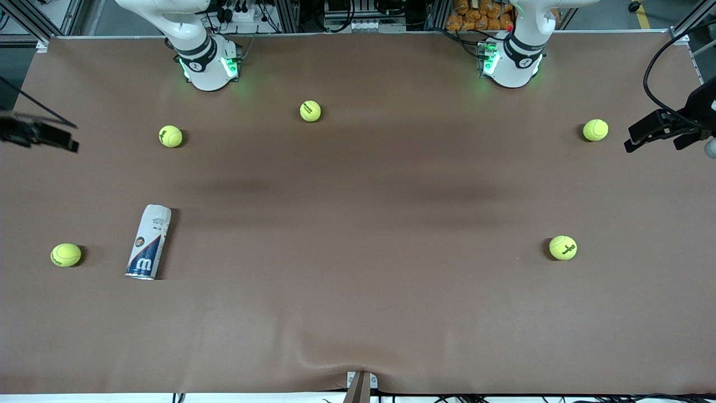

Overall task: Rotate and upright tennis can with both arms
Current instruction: 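Reach the right gripper to the white-blue tennis can and grasp it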

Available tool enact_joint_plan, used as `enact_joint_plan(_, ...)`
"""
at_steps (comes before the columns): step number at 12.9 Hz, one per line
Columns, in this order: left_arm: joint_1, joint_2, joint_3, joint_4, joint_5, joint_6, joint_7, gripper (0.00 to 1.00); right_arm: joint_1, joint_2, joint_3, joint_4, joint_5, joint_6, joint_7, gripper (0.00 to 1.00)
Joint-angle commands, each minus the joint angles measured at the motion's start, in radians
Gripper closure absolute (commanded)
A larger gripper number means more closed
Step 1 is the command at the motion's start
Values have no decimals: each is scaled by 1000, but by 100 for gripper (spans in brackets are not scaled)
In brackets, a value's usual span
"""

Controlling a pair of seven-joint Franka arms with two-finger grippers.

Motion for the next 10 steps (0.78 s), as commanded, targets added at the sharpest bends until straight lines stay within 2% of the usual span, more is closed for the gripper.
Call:
enact_joint_plan(1, 7, 2, -3, 8, -18, -15, 8, 0, -2, 116, -1, 17, 2, 81, -42, 0)
enact_joint_plan(5, 5, 5, -3, 8, -18, -16, 7, 0, -24, 248, -3, 0, 3, 237, -145, 0)
enact_joint_plan(7, 8, 5, -3, 8, -18, -16, 8, 0, -30, 262, -3, -72, 3, 322, -167, 0)
enact_joint_plan(10, 8, 5, -3, 6, -18, -16, 8, 0, -41, 299, -3, -213, 5, 532, -200, 0)
